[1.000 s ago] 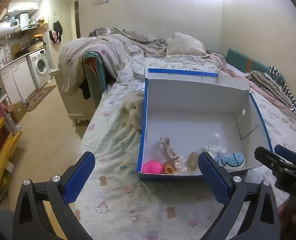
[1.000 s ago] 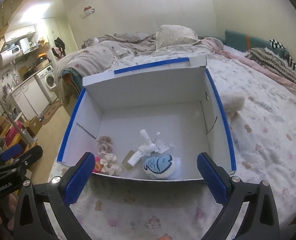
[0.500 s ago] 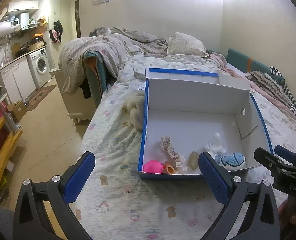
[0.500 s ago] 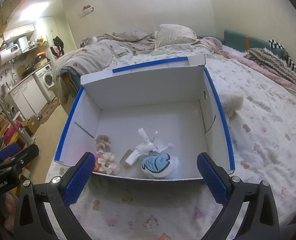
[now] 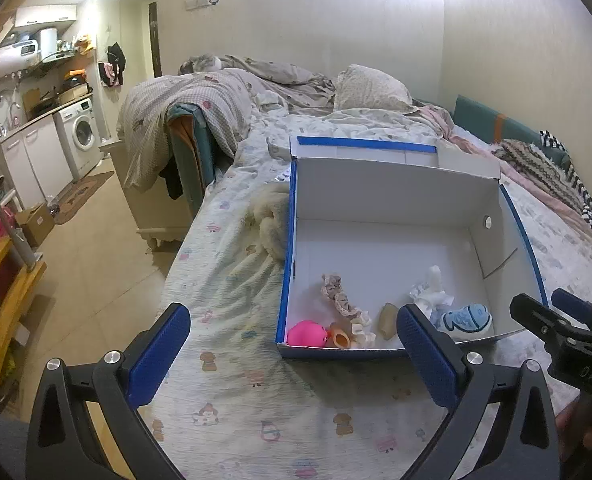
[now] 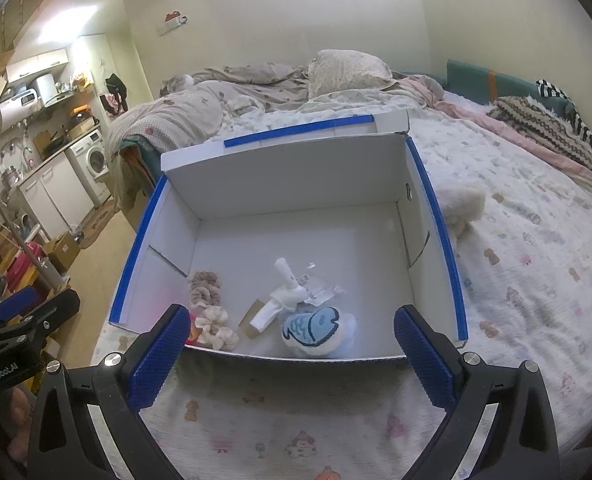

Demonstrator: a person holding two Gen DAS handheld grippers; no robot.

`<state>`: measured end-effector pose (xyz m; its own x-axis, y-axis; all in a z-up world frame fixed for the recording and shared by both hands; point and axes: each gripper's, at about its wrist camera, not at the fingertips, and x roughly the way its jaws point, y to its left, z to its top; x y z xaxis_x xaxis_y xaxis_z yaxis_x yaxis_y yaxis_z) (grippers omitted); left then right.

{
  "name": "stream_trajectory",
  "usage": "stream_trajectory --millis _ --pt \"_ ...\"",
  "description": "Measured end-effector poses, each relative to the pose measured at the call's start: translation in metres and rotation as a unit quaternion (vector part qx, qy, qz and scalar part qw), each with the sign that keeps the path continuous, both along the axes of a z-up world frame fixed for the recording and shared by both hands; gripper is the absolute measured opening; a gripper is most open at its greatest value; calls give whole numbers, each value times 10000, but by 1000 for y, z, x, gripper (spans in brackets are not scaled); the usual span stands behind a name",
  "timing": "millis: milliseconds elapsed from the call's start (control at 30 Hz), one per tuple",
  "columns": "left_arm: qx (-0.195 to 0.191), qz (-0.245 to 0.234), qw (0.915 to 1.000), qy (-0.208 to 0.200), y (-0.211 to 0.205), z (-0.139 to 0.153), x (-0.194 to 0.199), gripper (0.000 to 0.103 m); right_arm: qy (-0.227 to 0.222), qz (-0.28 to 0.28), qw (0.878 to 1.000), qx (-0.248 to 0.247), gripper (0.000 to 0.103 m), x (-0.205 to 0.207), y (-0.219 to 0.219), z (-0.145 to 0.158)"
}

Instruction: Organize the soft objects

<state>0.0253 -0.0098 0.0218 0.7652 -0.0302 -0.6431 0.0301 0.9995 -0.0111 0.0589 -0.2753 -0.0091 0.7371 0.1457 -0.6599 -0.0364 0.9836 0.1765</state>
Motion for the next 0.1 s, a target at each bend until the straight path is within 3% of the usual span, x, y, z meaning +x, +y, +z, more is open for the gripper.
stream_trajectory --millis 100 --pt "27 -48 10000 0 -2 0 0 103 -17 -6 10000 4 103 0 -1 1"
